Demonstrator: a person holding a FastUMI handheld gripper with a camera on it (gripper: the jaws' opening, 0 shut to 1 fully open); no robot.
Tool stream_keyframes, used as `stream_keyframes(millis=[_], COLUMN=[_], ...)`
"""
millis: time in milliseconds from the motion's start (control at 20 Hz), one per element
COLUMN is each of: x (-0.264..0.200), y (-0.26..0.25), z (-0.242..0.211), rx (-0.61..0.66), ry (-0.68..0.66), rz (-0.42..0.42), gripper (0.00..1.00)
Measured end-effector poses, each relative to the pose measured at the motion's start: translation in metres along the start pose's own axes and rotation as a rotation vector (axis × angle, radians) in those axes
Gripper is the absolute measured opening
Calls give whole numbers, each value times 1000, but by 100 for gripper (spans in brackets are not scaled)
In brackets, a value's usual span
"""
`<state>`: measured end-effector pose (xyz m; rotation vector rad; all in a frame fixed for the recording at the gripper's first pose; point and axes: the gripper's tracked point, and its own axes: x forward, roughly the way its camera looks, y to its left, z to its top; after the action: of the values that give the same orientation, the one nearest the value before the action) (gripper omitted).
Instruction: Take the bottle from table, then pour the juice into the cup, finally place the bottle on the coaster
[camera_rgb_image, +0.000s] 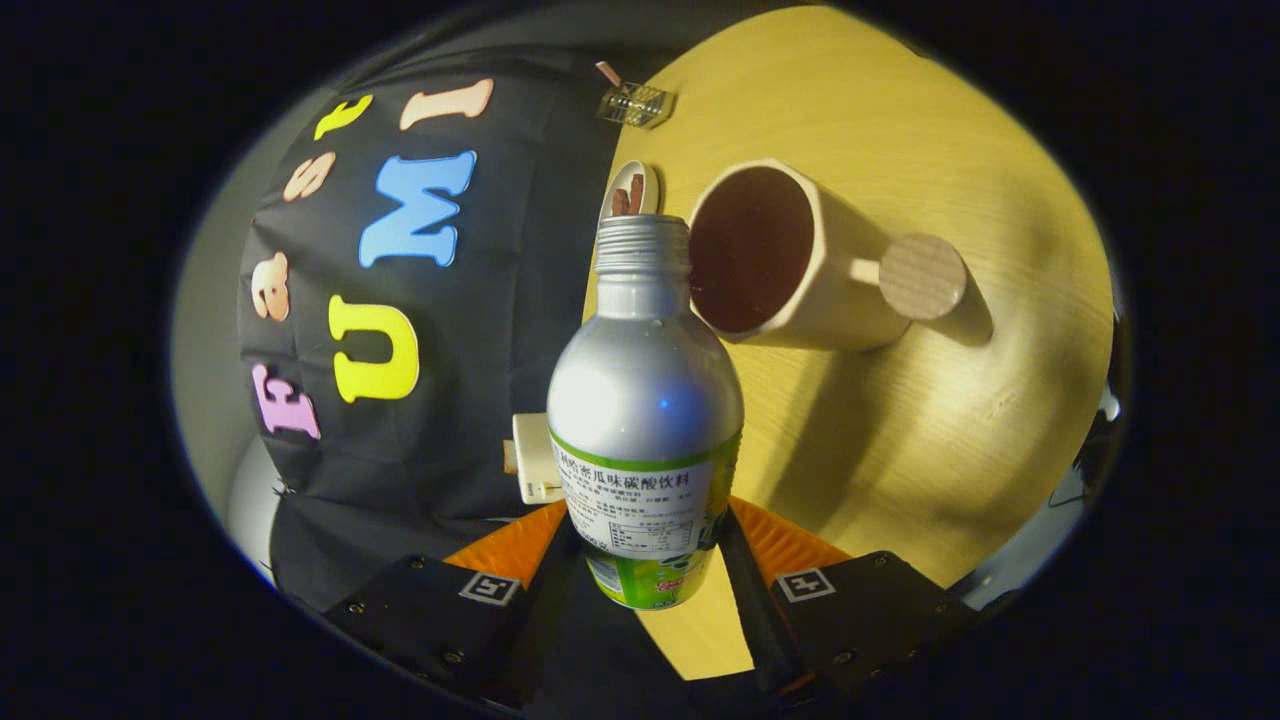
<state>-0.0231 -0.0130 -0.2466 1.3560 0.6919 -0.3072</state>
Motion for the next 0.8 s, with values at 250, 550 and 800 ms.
stream_keyframes(millis=[250, 550, 800], x=[-1, 1, 11], y=[-6, -1, 9], z=[16, 20, 18], rx=[-203, -400, -567], ry=[-89, -167, -209], rz=[-54, -91, -123], gripper=[78, 78, 79])
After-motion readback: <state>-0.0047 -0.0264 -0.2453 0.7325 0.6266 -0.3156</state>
